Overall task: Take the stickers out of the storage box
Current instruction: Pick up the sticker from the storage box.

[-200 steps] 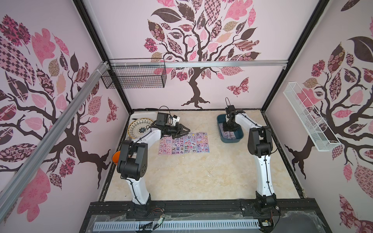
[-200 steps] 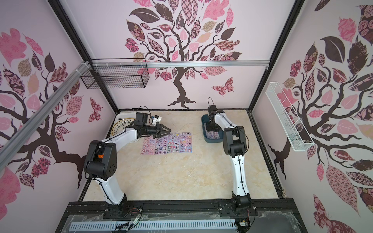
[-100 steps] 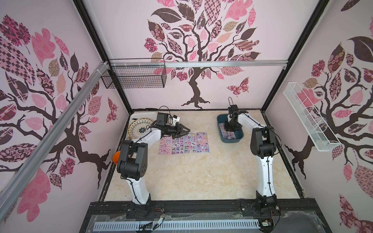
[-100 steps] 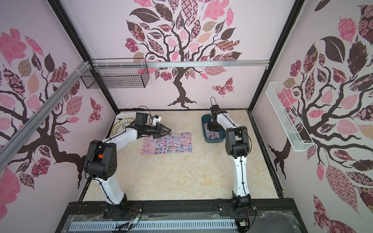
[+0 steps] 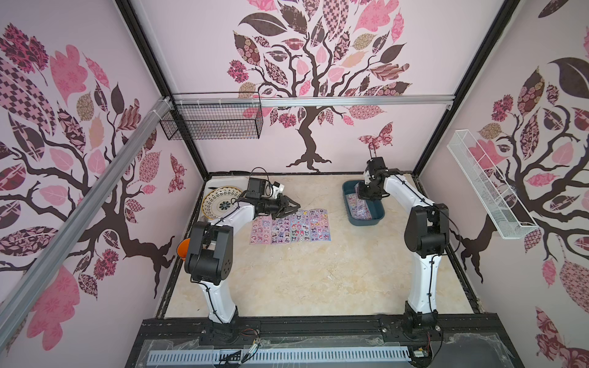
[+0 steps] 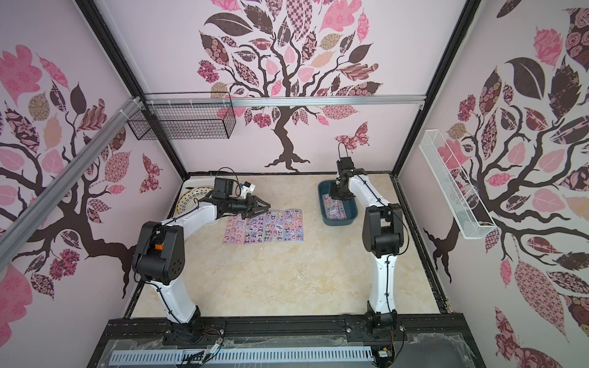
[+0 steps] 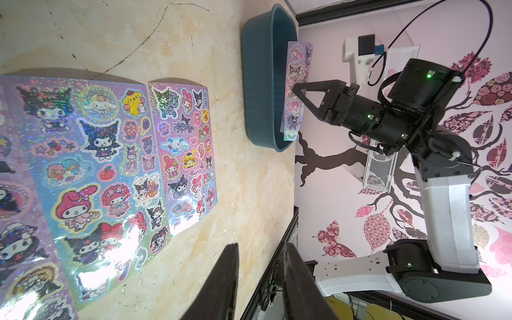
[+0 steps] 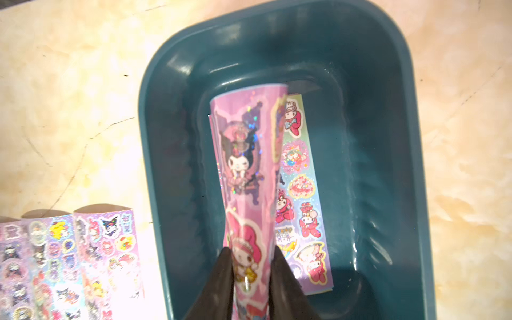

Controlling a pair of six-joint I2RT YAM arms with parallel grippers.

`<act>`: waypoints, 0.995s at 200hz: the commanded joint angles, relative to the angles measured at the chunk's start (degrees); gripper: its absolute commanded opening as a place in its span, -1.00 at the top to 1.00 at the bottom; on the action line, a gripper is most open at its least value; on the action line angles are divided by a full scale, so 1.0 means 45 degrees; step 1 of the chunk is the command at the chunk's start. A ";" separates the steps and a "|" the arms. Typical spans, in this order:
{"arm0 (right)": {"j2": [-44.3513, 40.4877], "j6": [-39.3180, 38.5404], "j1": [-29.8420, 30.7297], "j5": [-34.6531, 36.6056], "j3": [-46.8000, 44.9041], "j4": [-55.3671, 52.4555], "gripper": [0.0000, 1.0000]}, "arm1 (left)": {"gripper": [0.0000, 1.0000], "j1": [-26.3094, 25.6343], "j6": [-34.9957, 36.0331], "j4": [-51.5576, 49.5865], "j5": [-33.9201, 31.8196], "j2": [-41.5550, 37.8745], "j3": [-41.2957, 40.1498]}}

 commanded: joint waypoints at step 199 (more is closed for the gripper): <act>-0.3475 0.0850 -0.0577 -0.2603 -0.3373 0.2117 0.55 | 0.34 -0.1506 0.1231 -0.0769 -0.0117 0.0958 0.0748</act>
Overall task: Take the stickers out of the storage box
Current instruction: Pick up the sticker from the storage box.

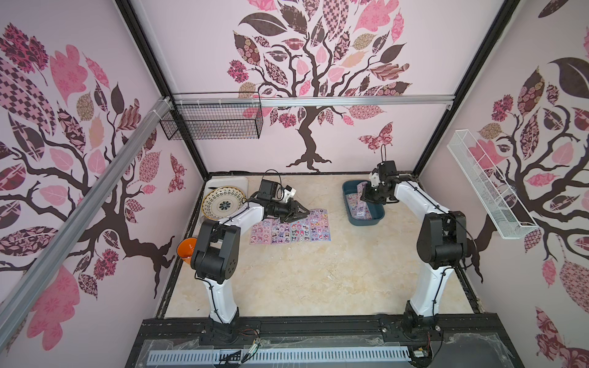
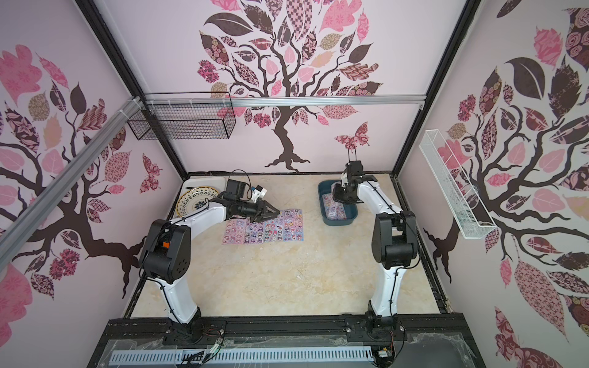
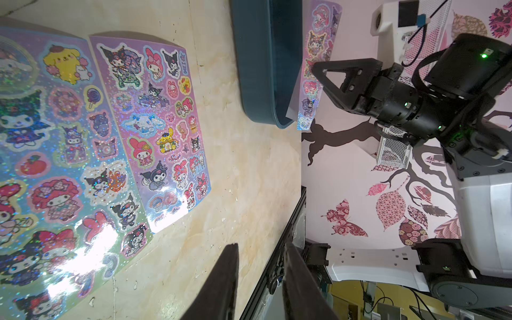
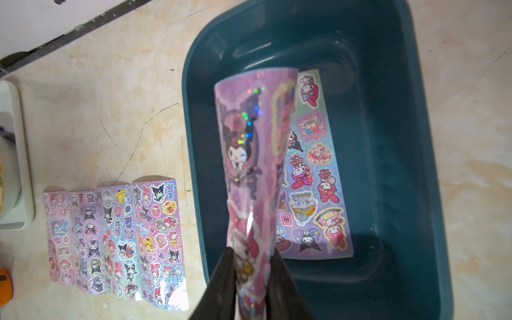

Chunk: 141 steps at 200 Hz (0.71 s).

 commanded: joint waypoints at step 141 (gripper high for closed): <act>-0.3671 0.0998 -0.0084 -0.2395 -0.2116 0.0485 0.55 | 0.34 -0.1506 -0.0756 0.1611 0.0151 0.1124 0.2911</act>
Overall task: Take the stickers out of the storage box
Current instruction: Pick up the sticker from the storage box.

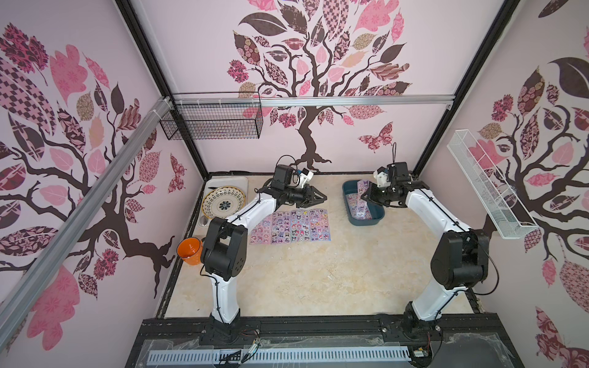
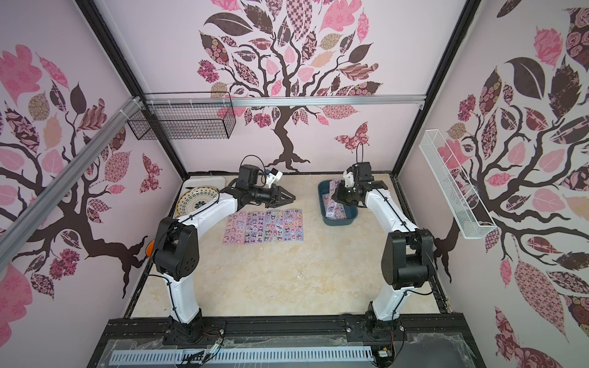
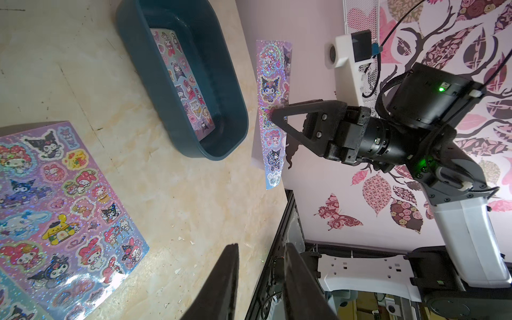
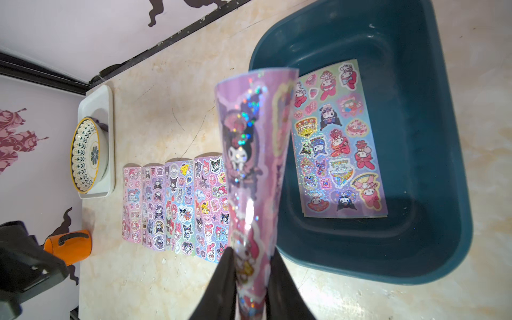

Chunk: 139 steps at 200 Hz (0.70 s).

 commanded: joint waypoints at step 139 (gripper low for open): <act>-0.2284 0.1524 -0.0018 -0.4015 -0.0782 -0.0051 0.56 | 0.33 -0.0084 0.0235 0.1242 0.1070 -0.0464 -0.1135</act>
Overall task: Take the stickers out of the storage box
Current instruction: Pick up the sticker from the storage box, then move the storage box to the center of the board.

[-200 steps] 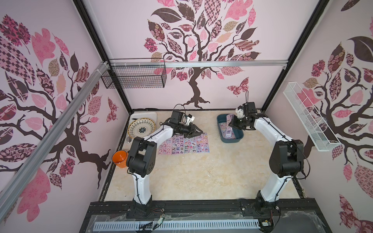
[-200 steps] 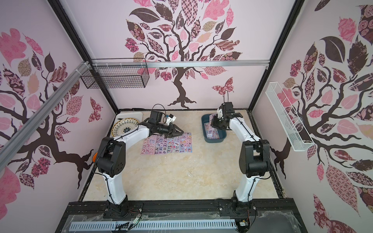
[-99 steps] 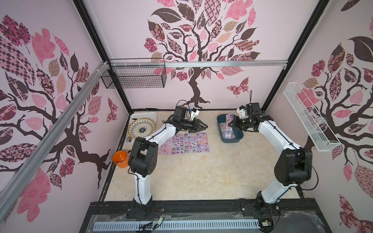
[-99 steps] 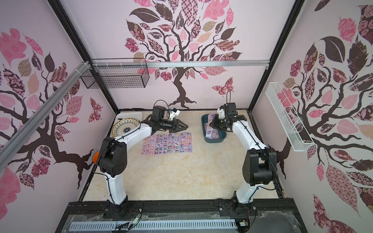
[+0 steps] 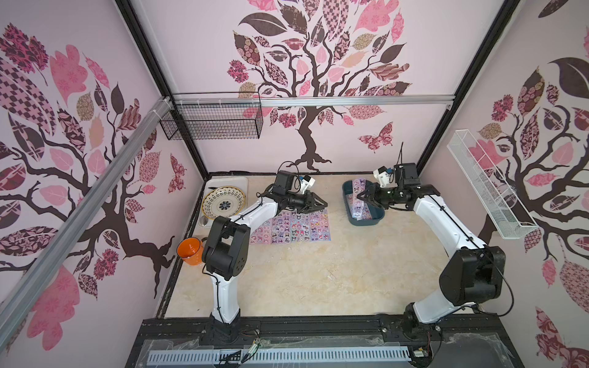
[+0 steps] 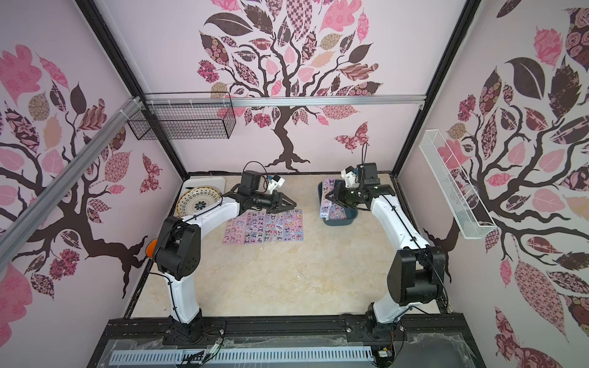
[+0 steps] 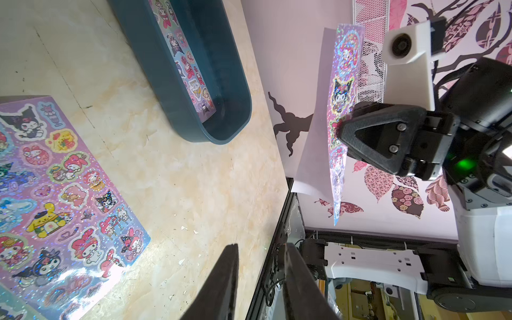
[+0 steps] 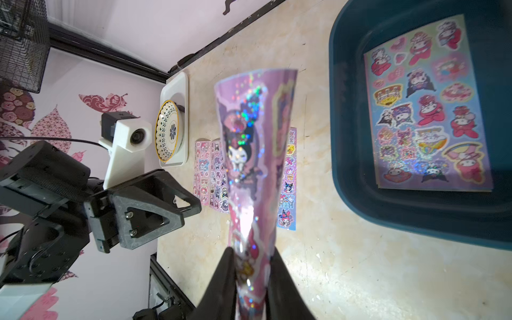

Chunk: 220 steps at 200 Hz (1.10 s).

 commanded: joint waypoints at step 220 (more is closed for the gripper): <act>-0.0171 0.2455 0.0937 -0.2946 -0.0465 0.2183 0.52 | 0.31 -0.0815 -0.4045 0.5948 0.1997 -0.0439 -0.1112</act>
